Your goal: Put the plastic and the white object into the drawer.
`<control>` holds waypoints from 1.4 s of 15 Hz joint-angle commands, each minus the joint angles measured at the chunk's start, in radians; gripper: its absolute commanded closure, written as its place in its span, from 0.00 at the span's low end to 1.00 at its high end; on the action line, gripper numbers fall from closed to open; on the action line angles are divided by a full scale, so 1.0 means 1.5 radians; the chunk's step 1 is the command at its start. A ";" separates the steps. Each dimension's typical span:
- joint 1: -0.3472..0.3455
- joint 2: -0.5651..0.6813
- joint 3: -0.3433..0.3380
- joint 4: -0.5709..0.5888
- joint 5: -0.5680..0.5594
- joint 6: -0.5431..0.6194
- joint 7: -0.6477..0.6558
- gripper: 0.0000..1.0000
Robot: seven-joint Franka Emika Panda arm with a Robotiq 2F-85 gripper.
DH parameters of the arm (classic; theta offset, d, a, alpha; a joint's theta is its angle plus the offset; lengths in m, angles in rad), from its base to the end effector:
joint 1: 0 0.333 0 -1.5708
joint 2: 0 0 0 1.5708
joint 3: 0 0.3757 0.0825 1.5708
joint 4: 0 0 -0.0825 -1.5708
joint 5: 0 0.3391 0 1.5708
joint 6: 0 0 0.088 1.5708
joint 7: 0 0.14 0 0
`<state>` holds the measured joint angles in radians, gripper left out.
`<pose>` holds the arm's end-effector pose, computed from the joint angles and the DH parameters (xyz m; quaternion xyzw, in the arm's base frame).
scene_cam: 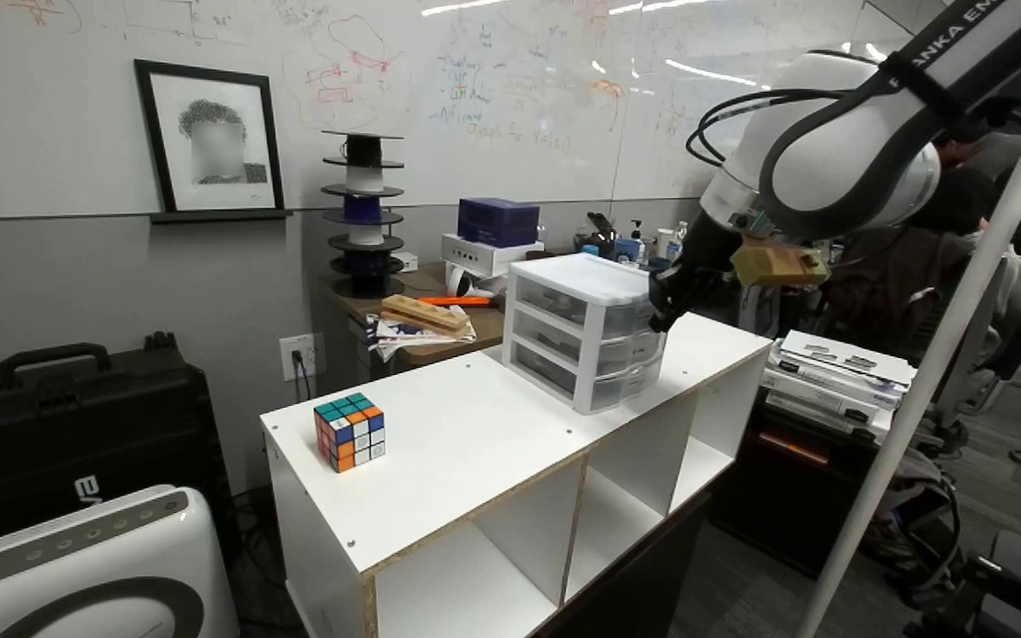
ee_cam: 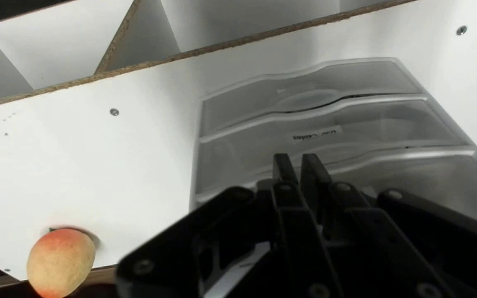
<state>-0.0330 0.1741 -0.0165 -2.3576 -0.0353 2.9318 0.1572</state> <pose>0.5432 -0.0247 0.3633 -0.9764 0.0846 -0.1988 0.0023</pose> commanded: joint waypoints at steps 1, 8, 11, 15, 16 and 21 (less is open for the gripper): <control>0.012 0.041 -0.014 0.055 0.006 0.023 0.004 0.85; 0.022 -0.046 -0.006 -0.002 0.001 -0.075 -0.012 0.85; 0.027 -0.096 -0.009 -0.022 -0.026 -0.148 0.008 0.86; 0.019 -0.169 0.004 -0.035 -0.018 -0.281 -0.002 0.89; 0.019 -0.188 0.006 -0.040 -0.010 -0.305 -0.013 0.89; 0.024 -0.265 0.009 -0.059 0.019 -0.392 -0.060 0.86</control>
<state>-0.0068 -0.1337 -0.0053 -2.4120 -0.0488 2.4070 0.1227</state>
